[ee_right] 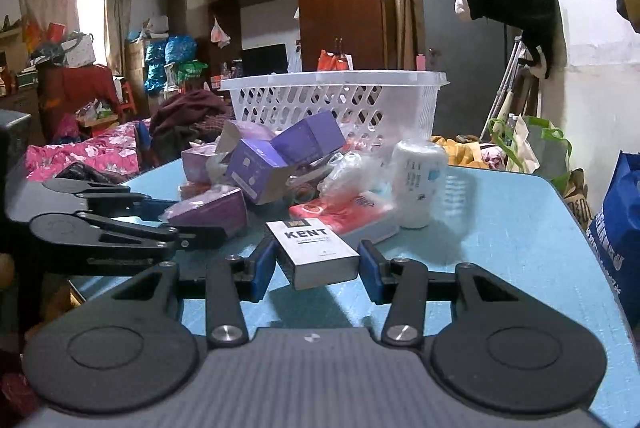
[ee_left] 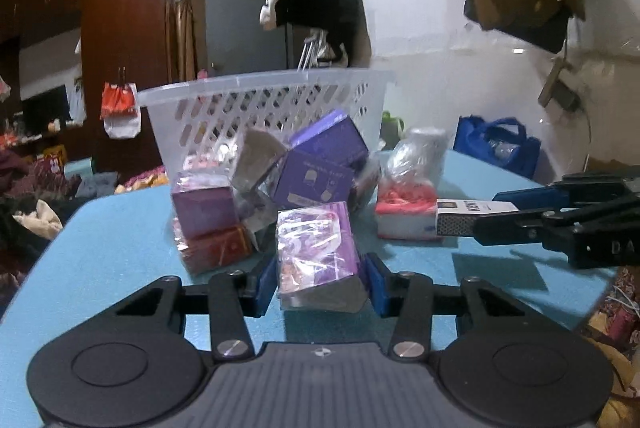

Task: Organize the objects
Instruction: 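Grasp the purple-wrapped box with left tool while right tool grasps the white KENT pack, then drop the purple box into the basket with left tool while right tool drops the KENT pack there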

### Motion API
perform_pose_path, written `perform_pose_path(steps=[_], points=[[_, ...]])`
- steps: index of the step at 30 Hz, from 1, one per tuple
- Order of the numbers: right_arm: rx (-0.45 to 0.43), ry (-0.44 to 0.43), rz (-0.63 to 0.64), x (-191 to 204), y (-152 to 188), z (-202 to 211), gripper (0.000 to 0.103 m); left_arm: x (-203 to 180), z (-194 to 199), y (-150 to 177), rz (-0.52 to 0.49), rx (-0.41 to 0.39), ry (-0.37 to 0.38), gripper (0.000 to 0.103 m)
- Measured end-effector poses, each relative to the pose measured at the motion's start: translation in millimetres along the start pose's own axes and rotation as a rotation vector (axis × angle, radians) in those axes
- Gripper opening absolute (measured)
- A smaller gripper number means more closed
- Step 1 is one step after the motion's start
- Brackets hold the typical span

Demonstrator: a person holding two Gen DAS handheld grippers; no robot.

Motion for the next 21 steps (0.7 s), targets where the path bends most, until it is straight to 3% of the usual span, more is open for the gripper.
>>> perform_pose_path(steps=[5,14,21], points=[[-0.042,-0.006,-0.005,-0.9,-1.7,16.5,0.049,9.5,19.9,-5.9,0.005,-0.074,-0.002,0.05],[-0.082,0.035,-0.006,-5.0,-4.3,16.4,0.049,30.3,19.9,-14.3,0.05,-0.083,-0.001,0.05],[-0.129,0.042,-0.022,-8.9,-8.1,26.0,0.049,43.7,37.3,-23.7,0.07,-0.15,-0.023,0.05]])
Point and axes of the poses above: each gripper's, at about its wrist camera, not at the fingertips, and z roughly against the way its jaws point, x to its left, y to its underside, the point moved 2 cm from there along -z, roughly the way its jaws point, and after that the axes turned 5 degrees about z, right-handed, at the moved point
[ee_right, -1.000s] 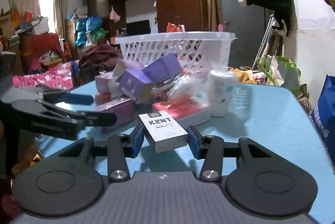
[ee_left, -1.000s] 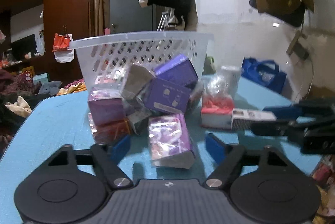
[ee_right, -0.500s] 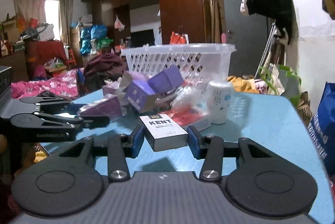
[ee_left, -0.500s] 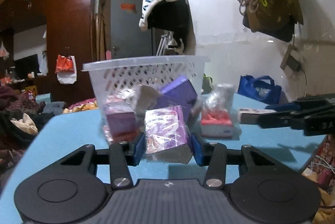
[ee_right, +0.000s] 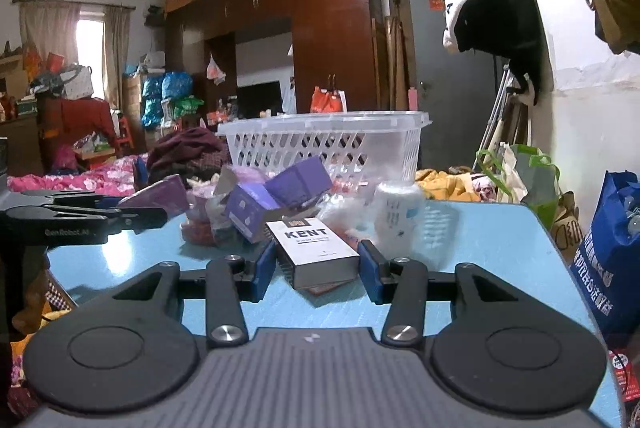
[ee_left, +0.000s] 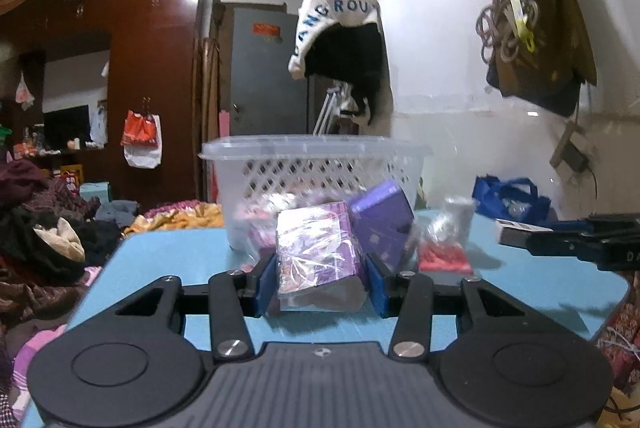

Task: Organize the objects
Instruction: 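Drop the purple box into the basket with left tool while right tool drops the KENT pack there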

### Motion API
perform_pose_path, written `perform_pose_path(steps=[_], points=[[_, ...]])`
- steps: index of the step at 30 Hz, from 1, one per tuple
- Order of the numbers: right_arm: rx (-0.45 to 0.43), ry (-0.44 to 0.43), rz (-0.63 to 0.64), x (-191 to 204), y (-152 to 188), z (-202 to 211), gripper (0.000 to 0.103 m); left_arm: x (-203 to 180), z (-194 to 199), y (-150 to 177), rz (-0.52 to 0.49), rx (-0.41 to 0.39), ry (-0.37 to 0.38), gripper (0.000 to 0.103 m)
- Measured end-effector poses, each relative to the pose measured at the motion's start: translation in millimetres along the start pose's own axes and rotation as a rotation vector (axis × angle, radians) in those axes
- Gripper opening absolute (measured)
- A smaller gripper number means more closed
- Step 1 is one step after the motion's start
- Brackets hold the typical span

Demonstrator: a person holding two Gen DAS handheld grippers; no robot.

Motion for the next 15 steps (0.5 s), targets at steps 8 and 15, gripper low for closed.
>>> perform_pose_path(steps=[8,15], points=[[-0.07,0.025,-0.021,-5.3,-29.3,2.2,0.049,16.0,1.1,-35.9,0.022,-0.063,-0.021,0.05],[-0.083,0.037,-0.005,-11.9,-88.6,-44.8,0.049,32.0,-39.2,-96.9,0.032,-0.102,-0.017,0.05]])
Point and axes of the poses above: each gripper's, at about its wrist camera, not at the fingertips, and z roughly against the way its jaws point, x to its left, y to its underside, the point moved 2 cm from there along -z, roughly the way its jaws point, and after that the axes turned 5 degrees about z, right-handed, at the moved point
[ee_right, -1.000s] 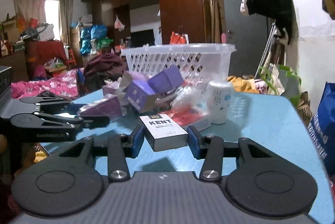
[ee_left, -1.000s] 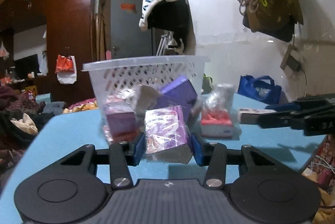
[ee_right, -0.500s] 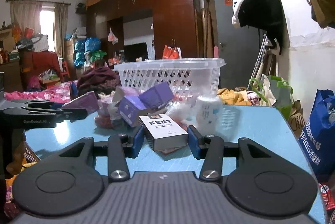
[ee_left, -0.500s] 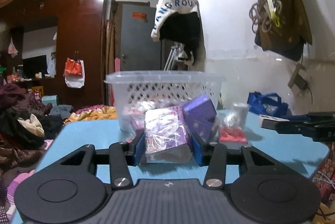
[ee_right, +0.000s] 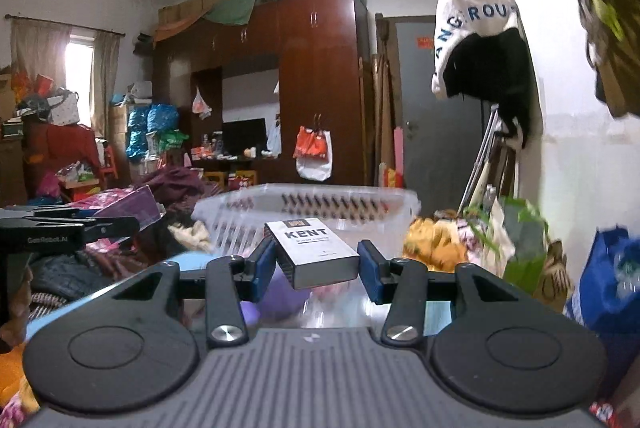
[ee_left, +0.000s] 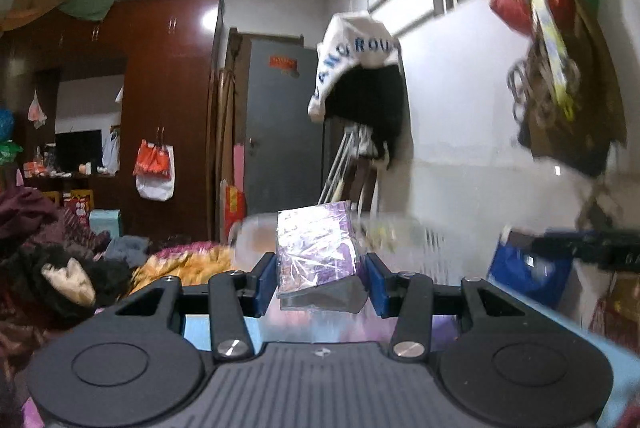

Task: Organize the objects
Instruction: 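Drop the purple box into the basket with left tool while right tool drops the KENT pack there, then move both open tools back toward the remaining pile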

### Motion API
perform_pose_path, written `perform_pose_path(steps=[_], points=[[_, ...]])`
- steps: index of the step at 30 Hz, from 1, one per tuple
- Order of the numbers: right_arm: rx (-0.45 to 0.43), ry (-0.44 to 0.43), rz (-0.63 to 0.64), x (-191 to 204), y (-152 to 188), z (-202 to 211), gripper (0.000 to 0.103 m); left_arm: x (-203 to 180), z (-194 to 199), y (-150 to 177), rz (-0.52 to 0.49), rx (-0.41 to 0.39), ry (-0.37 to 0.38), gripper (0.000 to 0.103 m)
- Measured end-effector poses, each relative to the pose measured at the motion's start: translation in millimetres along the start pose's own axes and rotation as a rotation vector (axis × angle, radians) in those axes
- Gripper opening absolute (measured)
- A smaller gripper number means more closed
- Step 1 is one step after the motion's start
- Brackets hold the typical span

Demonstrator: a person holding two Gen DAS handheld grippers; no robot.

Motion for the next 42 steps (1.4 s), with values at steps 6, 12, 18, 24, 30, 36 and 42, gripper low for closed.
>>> perform_pose_path(steps=[6,12,18,24,30,36,42], points=[[0.0,0.067,0.02,-14.8,-42.0,-67.1,0.049,2.8,-78.8,-54.3,0.01,0.059,0.001,0.05],[0.101,0.076,0.025,-26.6,-50.1,-128.7,0.049,1.6,-155.6,-47.4,0.018,0.242,0.001,0.051],[0.165,0.039,-0.055,-42.3,-35.5,-146.2,0.087,10.8,-160.2,-31.2,0.072,0.252,0.041,0.088],[0.083,-0.013,-0.106,-39.4,-34.5,-88.4,0.103,13.0,-101.4,-27.1,0.04,0.181,0.045,0.091],[0.113,0.003,-0.071,-31.3,16.9,-27.1,0.103,26.0,-27.0,21.4,0.019,0.236,0.046,0.094],[0.241,0.025,-0.091,-33.1,55.0,-27.6,0.103,32.9,-18.7,57.2,0.011,0.3,0.047,0.094],[0.289,-0.018,-0.057,-22.5,58.8,-39.5,0.103,30.5,-28.3,71.2,0.008,0.338,0.063,0.094]])
Point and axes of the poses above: each gripper's, at about its wrist camera, not at the fingertips, and z roughly against the way its jaws point, x to its left, y to its underside, the point moved 2 cm from there along -z, roughly the way its jaws point, and after that the axes turned 5 degrees about z, right-handed, at the moved point
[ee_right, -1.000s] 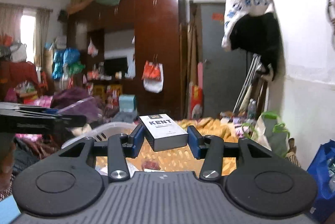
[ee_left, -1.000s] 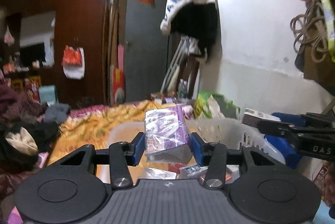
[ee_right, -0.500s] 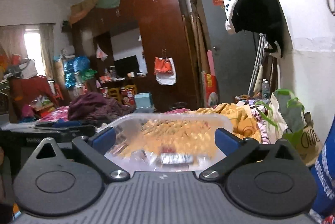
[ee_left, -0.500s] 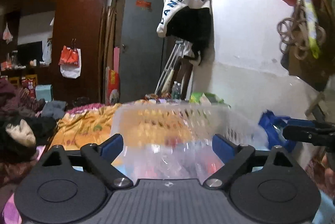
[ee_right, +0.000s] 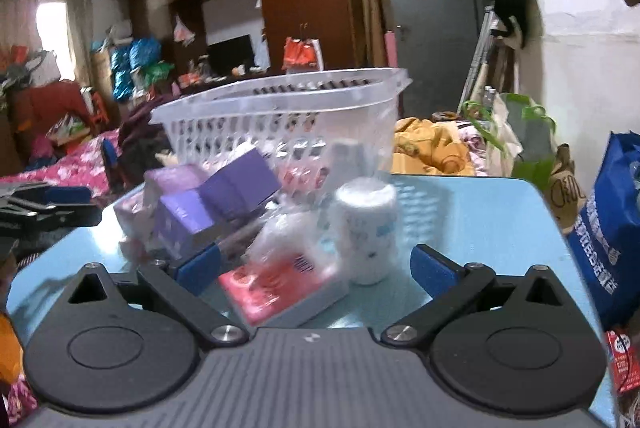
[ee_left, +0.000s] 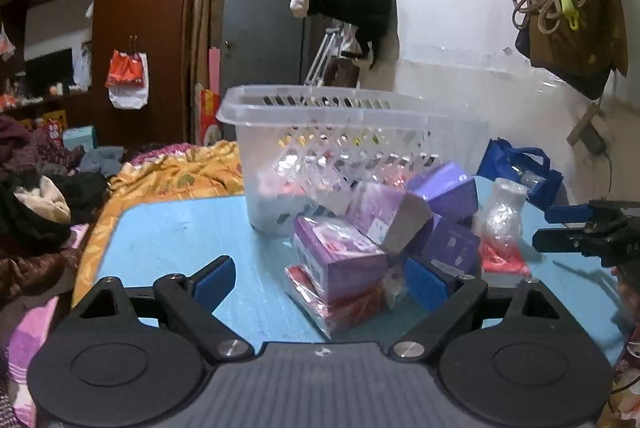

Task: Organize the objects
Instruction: 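Move both open tools back toward the remaining pile, then grasp a purple-wrapped box with left tool while right tool grasps the bagged red tissue pack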

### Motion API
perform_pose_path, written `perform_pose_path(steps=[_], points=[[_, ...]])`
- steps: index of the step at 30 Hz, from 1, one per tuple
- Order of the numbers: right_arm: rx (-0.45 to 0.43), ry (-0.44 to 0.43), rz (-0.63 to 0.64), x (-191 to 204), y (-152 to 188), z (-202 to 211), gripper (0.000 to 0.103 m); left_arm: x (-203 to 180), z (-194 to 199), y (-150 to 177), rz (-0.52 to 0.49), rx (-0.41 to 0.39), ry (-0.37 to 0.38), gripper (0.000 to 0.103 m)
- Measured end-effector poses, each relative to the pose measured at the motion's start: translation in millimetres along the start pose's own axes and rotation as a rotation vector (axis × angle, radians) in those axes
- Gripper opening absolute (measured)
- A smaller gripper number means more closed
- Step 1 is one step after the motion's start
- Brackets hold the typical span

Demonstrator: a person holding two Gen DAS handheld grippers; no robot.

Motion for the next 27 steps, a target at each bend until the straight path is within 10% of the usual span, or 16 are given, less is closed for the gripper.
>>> perform_pose_path(steps=[16,27], points=[[0.016,-0.02,0.038,13.3,12.3,1.0,0.074,-18.0,-24.8,14.1,-0.026,0.067,-0.022,0.094],[0.118,-0.013,0.095,26.9,14.9,-27.6,0.09,-25.1,-32.2,14.9,-0.049,0.112,-0.035,0.094]])
Point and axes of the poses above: each gripper's, at about its wrist camera, not at the fingertips, and z roughly against the way its jaws point, x to its left, y to its underside, the point moved 2 cm from there along -z, roughly the way its jaws point, and after that the axes turned 5 degrees about z, right-handed, at the moved point
